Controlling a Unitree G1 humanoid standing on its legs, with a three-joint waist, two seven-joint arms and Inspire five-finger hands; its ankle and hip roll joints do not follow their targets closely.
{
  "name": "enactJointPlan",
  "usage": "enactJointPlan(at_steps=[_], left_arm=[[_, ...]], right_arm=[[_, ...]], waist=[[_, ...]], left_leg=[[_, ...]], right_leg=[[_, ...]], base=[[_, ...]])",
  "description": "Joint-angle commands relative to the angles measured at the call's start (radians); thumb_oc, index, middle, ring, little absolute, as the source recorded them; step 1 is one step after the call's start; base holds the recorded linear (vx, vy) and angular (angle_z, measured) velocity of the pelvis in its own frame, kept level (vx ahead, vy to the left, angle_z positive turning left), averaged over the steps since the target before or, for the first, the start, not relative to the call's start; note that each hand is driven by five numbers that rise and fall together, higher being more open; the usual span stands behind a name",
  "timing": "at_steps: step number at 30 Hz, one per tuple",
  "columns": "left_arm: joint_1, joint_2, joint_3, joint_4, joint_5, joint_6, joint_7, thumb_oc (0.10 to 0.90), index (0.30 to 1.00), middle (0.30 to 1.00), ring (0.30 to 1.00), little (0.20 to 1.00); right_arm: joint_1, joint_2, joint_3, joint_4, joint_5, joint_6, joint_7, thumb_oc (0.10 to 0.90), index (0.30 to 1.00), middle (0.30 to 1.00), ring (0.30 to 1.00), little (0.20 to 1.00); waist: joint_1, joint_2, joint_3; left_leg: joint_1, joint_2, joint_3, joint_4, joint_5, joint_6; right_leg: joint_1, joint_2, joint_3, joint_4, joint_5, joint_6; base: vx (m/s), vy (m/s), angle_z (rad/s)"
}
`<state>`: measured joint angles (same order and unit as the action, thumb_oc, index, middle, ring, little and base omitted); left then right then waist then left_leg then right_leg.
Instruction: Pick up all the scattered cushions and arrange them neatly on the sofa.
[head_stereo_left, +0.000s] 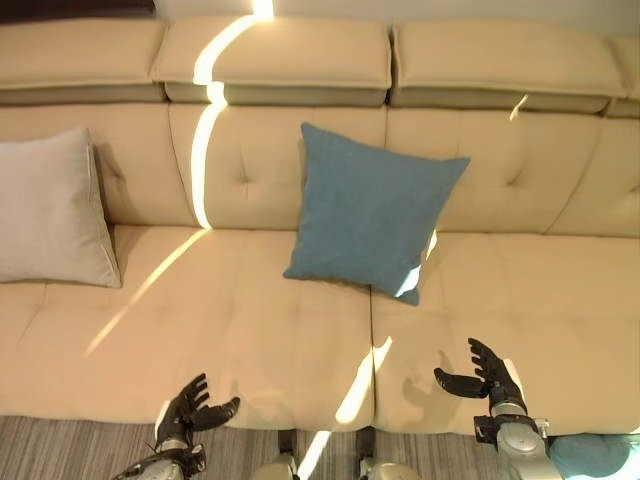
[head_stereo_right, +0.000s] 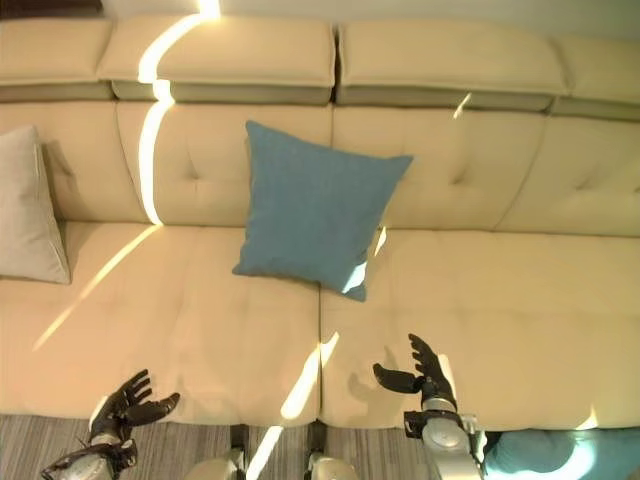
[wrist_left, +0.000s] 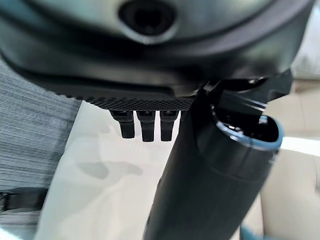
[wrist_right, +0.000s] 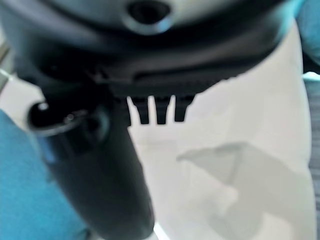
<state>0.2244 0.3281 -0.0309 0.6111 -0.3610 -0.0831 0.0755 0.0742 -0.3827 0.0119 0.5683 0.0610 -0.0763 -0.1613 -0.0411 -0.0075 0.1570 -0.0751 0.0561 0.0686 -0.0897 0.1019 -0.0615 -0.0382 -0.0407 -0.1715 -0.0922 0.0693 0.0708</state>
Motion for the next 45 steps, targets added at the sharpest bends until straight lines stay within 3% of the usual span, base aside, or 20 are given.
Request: enactJointPlan(at_steps=[1, 8, 9, 11, 16, 20, 22, 24, 28, 30, 35, 37, 38, 45], left_arm=[[-0.071, 0.036, 0.015, 0.021, 0.069, -0.052, 0.009, 0.800, 0.900, 0.900, 0.900, 0.900], [-0.133, 0.029, -0.035, 0.018, 0.175, -0.061, 0.084, 0.800, 0.900, 0.900, 0.900, 0.900], [-0.175, 0.040, -0.048, -0.001, 0.263, -0.049, 0.145, 0.800, 0.900, 0.900, 0.900, 0.900], [-0.215, 0.034, -0.055, 0.013, 0.295, -0.040, 0.195, 0.800, 0.900, 0.900, 0.900, 0.900], [-0.279, 0.034, -0.064, 0.007, 0.307, -0.034, 0.259, 0.800, 0.900, 0.900, 0.900, 0.900], [-0.485, 0.094, -0.095, 0.015, 0.338, -0.034, 0.389, 0.800, 0.900, 0.900, 0.900, 0.900], [-0.488, 0.094, -0.096, 0.018, 0.338, -0.035, 0.389, 0.800, 0.900, 0.900, 0.900, 0.900], [-0.605, 0.128, -0.115, 0.048, 0.331, -0.041, 0.429, 0.800, 0.900, 0.900, 0.900, 0.900], [-0.698, 0.154, -0.113, 0.087, 0.313, -0.050, 0.453, 0.800, 0.900, 0.900, 0.900, 0.900], [-0.699, 0.154, -0.113, 0.088, 0.313, -0.050, 0.453, 0.800, 0.900, 0.900, 0.900, 0.900], [-0.909, 0.227, -0.091, 0.136, 0.283, -0.056, 0.543, 0.800, 0.900, 0.900, 0.900, 0.900], [-0.909, 0.227, -0.091, 0.136, 0.283, -0.056, 0.543, 0.800, 0.900, 0.900, 0.900, 0.900], [-0.998, 0.271, -0.091, 0.160, 0.265, -0.059, 0.578, 0.800, 0.900, 0.900, 0.900, 0.900], [-1.212, 0.393, -0.180, 0.223, 0.238, -0.062, 0.536, 0.800, 0.900, 0.900, 0.900, 0.900]], right_arm=[[-0.024, -0.064, -0.001, -0.032, -0.041, -0.063, -0.015, 0.800, 0.900, 0.900, 0.900, 0.900], [-0.010, -0.051, 0.030, 0.012, -0.055, -0.068, -0.031, 0.800, 0.900, 0.900, 0.900, 0.900], [-0.002, -0.045, 0.035, 0.014, -0.049, -0.069, -0.039, 0.800, 0.900, 0.900, 0.900, 0.900], [0.004, -0.038, 0.042, 0.005, -0.038, -0.071, -0.047, 0.800, 0.900, 0.900, 0.900, 0.900], [0.008, -0.034, 0.054, -0.043, -0.020, -0.068, -0.055, 0.800, 0.900, 0.900, 0.900, 0.900], [-0.032, -0.047, 0.092, -0.247, 0.050, -0.094, -0.082, 0.800, 0.900, 0.900, 0.900, 0.900], [-0.033, -0.046, 0.091, -0.248, 0.050, -0.094, -0.082, 0.800, 0.900, 0.900, 0.900, 0.900], [-0.104, -0.043, 0.105, -0.321, 0.089, -0.125, -0.101, 0.800, 0.900, 0.900, 0.900, 0.900], [-0.184, -0.034, 0.113, -0.409, 0.112, -0.159, -0.126, 0.800, 0.900, 0.900, 0.900, 0.900], [-0.184, -0.034, 0.113, -0.409, 0.112, -0.159, -0.126, 0.800, 0.900, 0.900, 0.900, 0.900], [-0.199, -0.024, 0.130, -0.475, 0.123, -0.184, -0.123, 0.800, 0.900, 0.900, 0.900, 0.900], [-0.199, -0.024, 0.130, -0.475, 0.123, -0.184, -0.123, 0.800, 0.900, 0.900, 0.900, 0.900], [-0.183, -0.029, 0.138, -0.491, 0.125, -0.199, -0.115, 0.800, 0.900, 0.900, 0.900, 0.900], [-0.200, -0.074, 0.131, -0.524, 0.126, -0.216, -0.090, 0.800, 0.900, 0.900, 0.900, 0.900]], waist=[[0.005, -0.017, -0.076], [-0.008, -0.027, -0.101], [-0.021, -0.032, -0.099], [-0.030, -0.037, -0.096], [-0.040, -0.049, -0.089], [-0.079, -0.086, -0.036], [-0.077, -0.087, -0.040], [-0.087, -0.107, -0.010], [-0.103, -0.114, 0.007], [-0.104, -0.113, 0.006], [-0.147, -0.141, 0.021], [-0.147, -0.141, 0.021], [-0.165, -0.157, 0.024], [-0.195, -0.164, 0.030]], left_leg=[[0.044, 0.022, 0.037, 0.003, -0.082, -0.029], [0.093, 0.027, 0.056, 0.002, -0.101, -0.032], [0.098, 0.029, 0.063, 0.002, -0.109, -0.030], [0.097, 0.030, 0.070, 0.002, -0.112, -0.029], [0.068, 0.033, 0.078, 0.002, -0.111, -0.027], [-0.065, 0.043, 0.095, 0.006, -0.091, -0.020], [-0.071, 0.042, 0.097, 0.007, -0.090, -0.020], [-0.184, 0.043, 0.100, 0.100, -0.108, -0.008], [-0.307, 0.024, 0.092, 0.176, -0.129, 0.006], [-0.310, 0.024, 0.091, 0.178, -0.129, 0.006], [-0.412, 0.006, 0.095, 0.206, -0.140, 0.014], [-0.412, 0.006, 0.095, 0.206, -0.140, 0.014], [-0.429, 0.005, 0.099, 0.208, -0.143, 0.016], [-0.464, -0.004, 0.098, 0.209, -0.145, 0.021]], right_leg=[[-0.031, -0.019, -0.008, 0.063, -0.096, 0.055], [0.021, -0.012, 0.002, 0.037, -0.100, 0.056], [0.020, -0.011, 0.009, 0.036, -0.100, 0.057], [0.017, -0.010, 0.013, 0.033, -0.097, 0.059], [-0.021, -0.008, 0.029, 0.032, -0.085, 0.063], [-0.192, -0.002, 0.083, 0.056, -0.040, 0.073], [-0.199, -0.002, 0.085, 0.059, -0.040, 0.073], [-0.286, -0.014, 0.102, 0.098, -0.025, 0.072], [-0.386, -0.031, 0.111, 0.136, -0.012, 0.072], [-0.389, -0.031, 0.111, 0.137, -0.012, 0.072], [-0.480, -0.053, 0.140, 0.127, 0.033, 0.092], [-0.481, -0.053, 0.140, 0.127, 0.033, 0.092], [-0.495, -0.054, 0.147, 0.112, 0.053, 0.104], [-0.521, -0.060, 0.154, 0.079, 0.086, 0.121]], base=[[0.07, -0.032, -0.16], [0.06, -0.014, -0.08], [0.05, 0.011, -0.09], [0.05, 0.019, -0.07], [-0.03, 0.015, -0.26], [-0.10, 0.054, -0.38], [-0.08, 0.033, -0.37], [-0.15, 0.061, -0.28], [-0.07, 0.068, -0.16], [-0.02, 0.058, 0.00], [-0.04, 0.066, -0.02], [-0.01, 0.022, -0.05], [-0.01, 0.027, -0.06], [0.00, 0.039, -0.03]])
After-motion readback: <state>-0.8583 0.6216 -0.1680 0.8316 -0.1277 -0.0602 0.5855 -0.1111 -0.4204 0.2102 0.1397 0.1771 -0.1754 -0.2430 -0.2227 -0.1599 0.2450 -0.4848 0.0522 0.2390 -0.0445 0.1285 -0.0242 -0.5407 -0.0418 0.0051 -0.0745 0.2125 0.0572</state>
